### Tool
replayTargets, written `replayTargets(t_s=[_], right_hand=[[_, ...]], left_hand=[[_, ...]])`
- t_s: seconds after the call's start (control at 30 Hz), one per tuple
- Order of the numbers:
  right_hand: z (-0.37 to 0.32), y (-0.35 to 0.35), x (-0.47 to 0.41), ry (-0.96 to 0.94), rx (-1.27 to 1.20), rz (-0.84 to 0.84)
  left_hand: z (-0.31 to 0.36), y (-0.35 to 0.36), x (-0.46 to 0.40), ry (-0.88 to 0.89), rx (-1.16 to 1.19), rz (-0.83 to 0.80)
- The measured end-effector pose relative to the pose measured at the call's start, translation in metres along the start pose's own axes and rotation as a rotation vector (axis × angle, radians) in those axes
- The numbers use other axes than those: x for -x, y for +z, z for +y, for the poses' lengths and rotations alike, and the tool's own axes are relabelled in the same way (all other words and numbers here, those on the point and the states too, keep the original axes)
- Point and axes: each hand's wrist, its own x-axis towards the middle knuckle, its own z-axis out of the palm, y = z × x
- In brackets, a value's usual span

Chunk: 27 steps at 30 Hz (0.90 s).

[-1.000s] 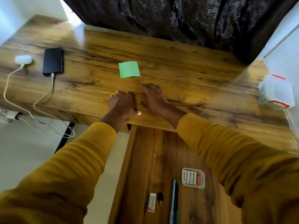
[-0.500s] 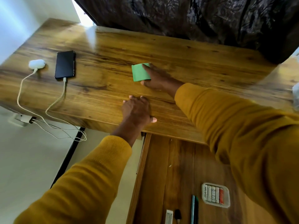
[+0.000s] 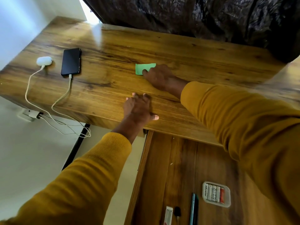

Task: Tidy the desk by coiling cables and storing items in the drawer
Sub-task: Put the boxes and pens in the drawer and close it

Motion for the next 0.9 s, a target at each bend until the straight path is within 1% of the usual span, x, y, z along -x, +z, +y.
replayTargets(t_s=[0.07, 0.17, 0.23, 0.3, 0.37, 0.4, 0.43, 0.5, 0.53, 0.57, 0.63, 0.7, 0.73, 0.83, 0.9], right_hand=[[0.002, 0.002, 0.013, -0.011, 0.036, 0.072], [0.003, 0.001, 0.035, 0.080, -0.074, 0.146], [-0.001, -0.003, 0.052, 0.201, -0.216, 0.244], [-0.008, -0.011, 0.072, 0.329, -0.372, 0.386], [-0.018, -0.020, 0.096, 0.458, -0.572, 0.474], [-0.024, -0.025, 0.108, 0.520, -0.679, 0.495], [-0.029, -0.030, 0.122, 0.584, -0.777, 0.513], [-0.038, -0.037, 0.150, 0.683, -0.937, 0.544], [-0.043, -0.039, 0.166, 0.716, -1.012, 0.548], [-0.048, -0.041, 0.180, 0.740, -1.094, 0.536], [-0.061, -0.042, 0.210, 0.811, -1.310, 0.478], [-0.073, -0.044, 0.240, 0.915, -1.543, 0.401], [-0.078, -0.045, 0.255, 0.960, -1.615, 0.368], [-0.093, -0.042, 0.303, 1.035, -1.680, 0.264], [-0.104, -0.033, 0.334, 1.082, -1.677, 0.222]], left_hand=[[0.000, 0.002, 0.001, 0.002, 0.013, 0.003], [-0.003, 0.003, 0.004, -0.010, 0.044, 0.027], [-0.004, 0.003, 0.006, -0.020, 0.064, 0.052], [-0.004, 0.005, 0.011, -0.041, 0.097, 0.073], [-0.004, 0.006, 0.021, -0.046, 0.158, 0.097], [-0.004, 0.007, 0.025, -0.040, 0.245, 0.137], [-0.004, 0.010, 0.032, -0.043, 0.392, 0.197], [0.001, 0.014, 0.053, -0.078, 0.868, 0.335], [0.006, 0.019, 0.066, -0.091, 1.111, 0.385], [0.012, 0.022, 0.079, -0.089, 1.292, 0.415], [0.028, 0.029, 0.105, -0.028, 1.467, 0.421], [0.042, 0.034, 0.128, 0.001, 1.546, 0.382], [0.045, 0.042, 0.136, 0.001, 1.583, 0.366], [0.053, 0.066, 0.161, -0.040, 1.592, 0.359], [0.061, 0.084, 0.179, -0.028, 1.552, 0.303]])
